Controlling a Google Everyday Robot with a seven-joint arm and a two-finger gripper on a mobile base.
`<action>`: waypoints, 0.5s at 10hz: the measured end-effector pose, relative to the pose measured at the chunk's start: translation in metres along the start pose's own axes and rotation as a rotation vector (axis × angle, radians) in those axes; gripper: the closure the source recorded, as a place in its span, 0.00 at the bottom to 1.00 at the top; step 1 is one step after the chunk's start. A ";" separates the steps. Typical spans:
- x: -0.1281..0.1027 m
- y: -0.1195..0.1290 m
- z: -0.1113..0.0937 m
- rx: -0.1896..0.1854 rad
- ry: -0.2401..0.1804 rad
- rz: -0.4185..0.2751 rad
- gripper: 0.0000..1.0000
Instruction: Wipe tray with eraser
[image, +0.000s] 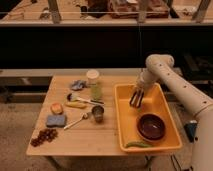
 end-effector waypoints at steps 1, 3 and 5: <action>-0.005 -0.013 -0.010 0.022 0.006 -0.018 1.00; -0.015 -0.031 -0.018 0.045 0.008 -0.049 1.00; -0.039 -0.058 -0.009 0.060 -0.007 -0.108 1.00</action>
